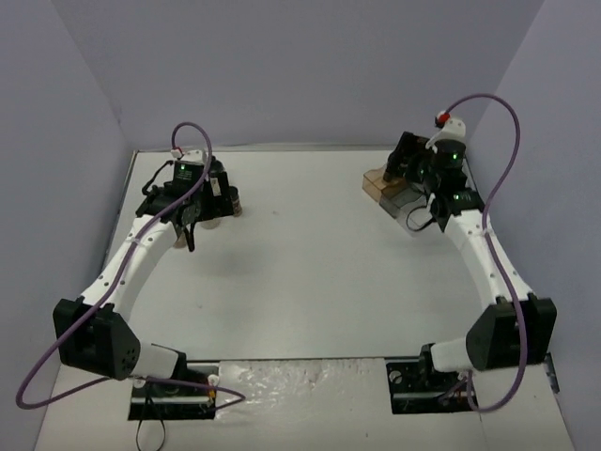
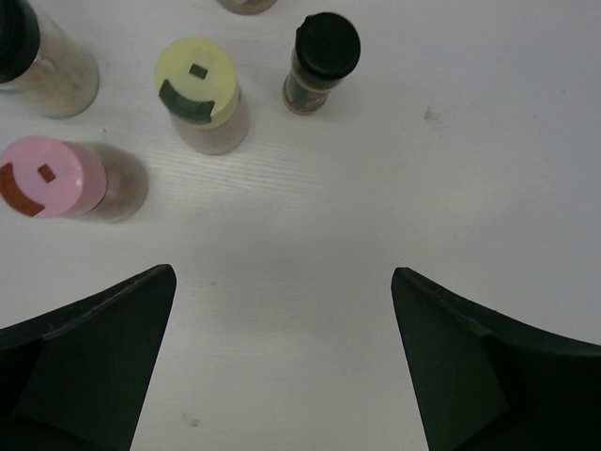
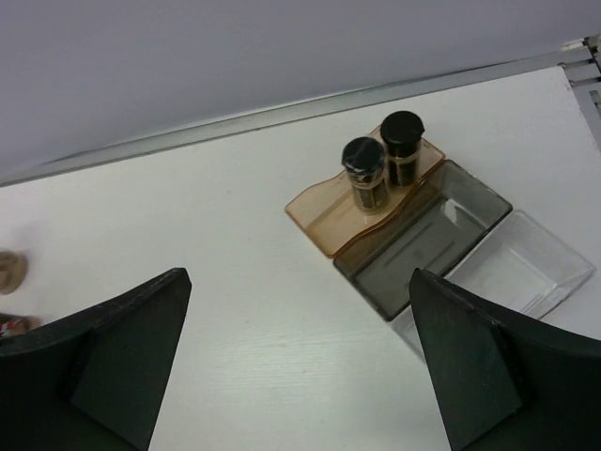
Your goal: Organize the condiment bottles
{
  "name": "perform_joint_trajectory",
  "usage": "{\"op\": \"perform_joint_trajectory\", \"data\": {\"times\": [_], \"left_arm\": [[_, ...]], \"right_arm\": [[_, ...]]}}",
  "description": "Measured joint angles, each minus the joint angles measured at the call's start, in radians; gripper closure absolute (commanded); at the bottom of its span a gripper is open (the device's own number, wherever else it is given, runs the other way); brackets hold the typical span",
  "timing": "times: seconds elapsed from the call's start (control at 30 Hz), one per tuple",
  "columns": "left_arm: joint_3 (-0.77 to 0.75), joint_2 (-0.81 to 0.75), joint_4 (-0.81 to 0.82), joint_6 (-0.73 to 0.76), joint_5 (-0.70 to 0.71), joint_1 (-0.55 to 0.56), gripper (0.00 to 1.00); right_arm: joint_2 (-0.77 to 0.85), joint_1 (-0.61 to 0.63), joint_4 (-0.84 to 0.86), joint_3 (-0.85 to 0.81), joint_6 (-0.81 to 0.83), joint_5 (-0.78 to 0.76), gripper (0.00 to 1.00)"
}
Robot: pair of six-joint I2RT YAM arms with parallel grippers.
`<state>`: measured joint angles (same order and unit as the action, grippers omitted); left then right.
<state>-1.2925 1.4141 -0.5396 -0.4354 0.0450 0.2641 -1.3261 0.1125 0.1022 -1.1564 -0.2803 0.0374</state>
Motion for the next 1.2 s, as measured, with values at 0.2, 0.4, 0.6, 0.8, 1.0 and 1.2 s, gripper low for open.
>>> {"op": "perform_joint_trajectory", "data": {"times": [0.2,0.4,0.6,0.8,1.0,1.2], "left_arm": [[-0.210,0.246,0.021,-0.008,-0.003,0.014,0.03],[-0.352,0.421,0.010,0.004,0.015,0.018,0.08],[-0.401,0.542,-0.009,0.014,0.053,0.018,0.18],[-0.472,0.643,-0.011,0.031,0.070,0.018,0.37],[-0.509,0.695,-0.008,0.047,0.065,0.017,0.62],[-0.510,0.699,-0.001,0.058,0.032,0.028,0.85]], "right_arm": [[0.196,0.085,0.026,0.216,-0.066,0.043,0.00],[0.278,0.111,0.012,0.319,-0.097,0.076,0.00],[0.371,0.111,0.014,0.370,-0.109,0.079,0.00],[0.393,0.112,0.013,0.402,-0.109,0.088,0.00],[0.392,0.112,0.014,0.411,-0.107,0.096,0.01],[0.392,0.112,0.026,0.425,-0.105,0.096,0.00]]}}
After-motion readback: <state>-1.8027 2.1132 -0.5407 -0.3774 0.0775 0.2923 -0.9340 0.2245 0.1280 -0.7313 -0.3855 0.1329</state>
